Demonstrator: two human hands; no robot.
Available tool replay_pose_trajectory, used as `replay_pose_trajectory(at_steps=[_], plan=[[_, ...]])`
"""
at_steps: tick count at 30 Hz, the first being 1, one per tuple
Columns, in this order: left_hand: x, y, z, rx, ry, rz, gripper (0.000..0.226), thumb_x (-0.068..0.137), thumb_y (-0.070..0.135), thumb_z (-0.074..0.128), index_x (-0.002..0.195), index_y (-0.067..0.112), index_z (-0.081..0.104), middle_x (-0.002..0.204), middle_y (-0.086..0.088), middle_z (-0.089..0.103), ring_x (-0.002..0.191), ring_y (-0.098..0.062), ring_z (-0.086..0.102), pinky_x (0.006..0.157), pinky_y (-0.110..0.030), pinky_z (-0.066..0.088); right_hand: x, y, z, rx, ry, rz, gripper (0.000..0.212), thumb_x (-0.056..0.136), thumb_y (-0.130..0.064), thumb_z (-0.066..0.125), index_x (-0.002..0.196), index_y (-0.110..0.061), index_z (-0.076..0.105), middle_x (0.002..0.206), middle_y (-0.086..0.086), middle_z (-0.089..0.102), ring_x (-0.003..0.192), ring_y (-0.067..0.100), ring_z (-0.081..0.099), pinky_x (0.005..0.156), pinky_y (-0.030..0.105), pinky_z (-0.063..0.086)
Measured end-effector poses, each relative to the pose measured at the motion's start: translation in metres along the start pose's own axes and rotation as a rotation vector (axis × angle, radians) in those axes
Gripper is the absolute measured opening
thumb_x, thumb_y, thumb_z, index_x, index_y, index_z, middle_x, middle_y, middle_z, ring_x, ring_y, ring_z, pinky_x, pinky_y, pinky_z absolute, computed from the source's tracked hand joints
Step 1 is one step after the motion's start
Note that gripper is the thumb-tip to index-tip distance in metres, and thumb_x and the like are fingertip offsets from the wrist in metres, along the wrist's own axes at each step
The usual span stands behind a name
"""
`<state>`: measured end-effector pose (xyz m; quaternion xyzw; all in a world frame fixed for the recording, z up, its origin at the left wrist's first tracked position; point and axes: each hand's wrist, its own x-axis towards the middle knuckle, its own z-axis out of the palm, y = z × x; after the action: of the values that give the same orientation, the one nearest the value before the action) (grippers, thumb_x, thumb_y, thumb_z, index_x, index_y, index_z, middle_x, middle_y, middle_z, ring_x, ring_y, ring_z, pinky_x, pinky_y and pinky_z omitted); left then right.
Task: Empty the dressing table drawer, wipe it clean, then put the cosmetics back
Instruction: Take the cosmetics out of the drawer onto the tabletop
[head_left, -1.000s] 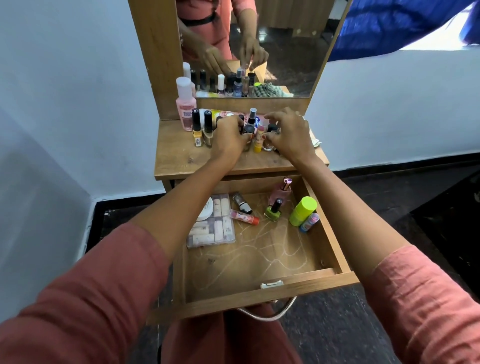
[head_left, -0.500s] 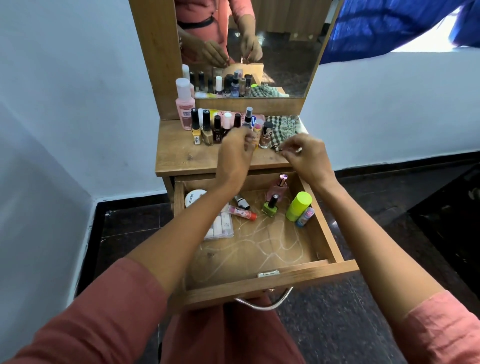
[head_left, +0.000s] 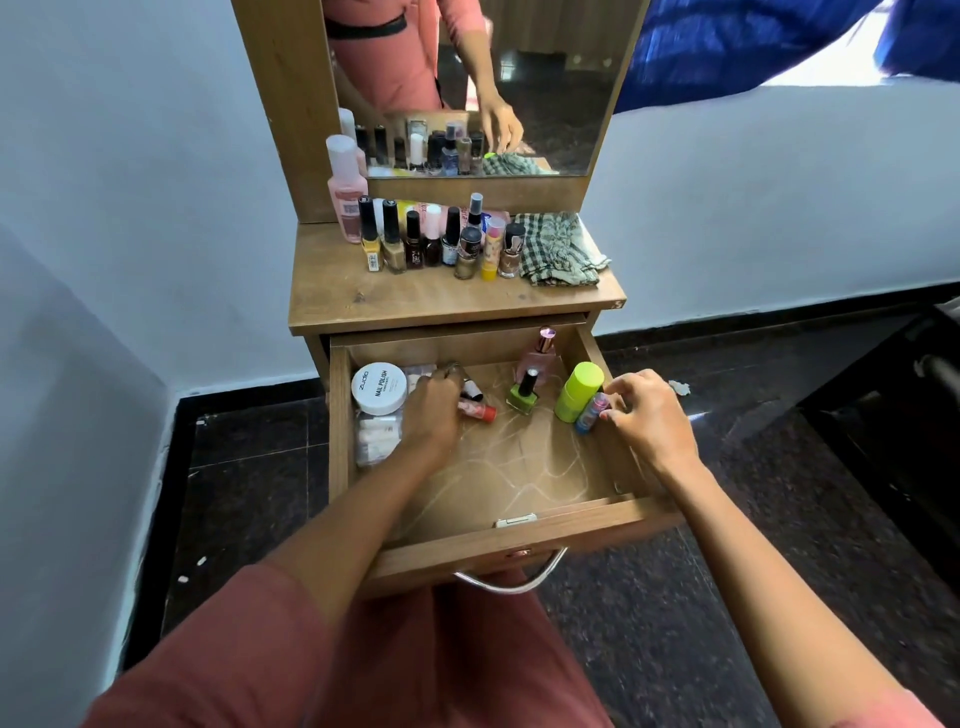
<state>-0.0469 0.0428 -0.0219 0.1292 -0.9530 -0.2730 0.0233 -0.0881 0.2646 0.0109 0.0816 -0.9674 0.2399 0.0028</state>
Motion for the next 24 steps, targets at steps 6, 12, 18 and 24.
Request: replay_pose_trajectory(at_steps=[6,12,18,24], plan=[[0.001,-0.004,0.001,0.053,-0.037,0.012,0.024,0.08,0.008,0.058,0.102,0.011,0.068,0.105,-0.015,0.067,0.096,-0.028,0.062,0.069,-0.027,0.042,-0.002,-0.001,0.009,-0.082,0.047,-0.037,0.02,0.085,-0.013,0.059,0.103,-0.003,0.061,0.111,0.013,0.056,0.103,0.028,0.051,0.082,0.042,0.05],[-0.001,-0.004,-0.001,0.073,-0.038,-0.01,0.023,0.083,0.012,0.058,0.105,0.006,0.063,0.101,-0.021,0.065,0.097,-0.034,0.061,0.072,-0.037,0.046,-0.003,-0.003,0.014,-0.094,0.043,-0.068,0.019,0.083,-0.017,0.062,0.093,-0.003,0.059,0.103,0.015,0.055,0.098,0.029,0.049,0.078,0.04,0.046],[-0.006,0.004,-0.01,-0.16,-0.009,0.007,0.011,0.08,0.008,0.065,0.091,0.006,0.063,0.088,-0.01,0.066,0.08,-0.022,0.059,0.063,-0.024,0.035,-0.009,-0.01,0.014,0.097,0.032,-0.084,0.011,0.08,-0.01,0.062,0.081,-0.002,0.054,0.089,0.015,0.059,0.084,0.025,0.053,0.073,0.035,0.045],[-0.007,0.021,-0.037,-0.335,0.086,0.113,0.019,0.076,-0.001,0.067,0.094,0.005,0.067,0.078,-0.001,0.061,0.068,-0.008,0.053,0.057,-0.015,0.037,-0.008,-0.036,0.003,0.3,0.055,-0.119,0.009,0.074,-0.003,0.065,0.079,-0.005,0.059,0.078,0.01,0.065,0.068,0.019,0.057,0.064,0.019,0.046]])
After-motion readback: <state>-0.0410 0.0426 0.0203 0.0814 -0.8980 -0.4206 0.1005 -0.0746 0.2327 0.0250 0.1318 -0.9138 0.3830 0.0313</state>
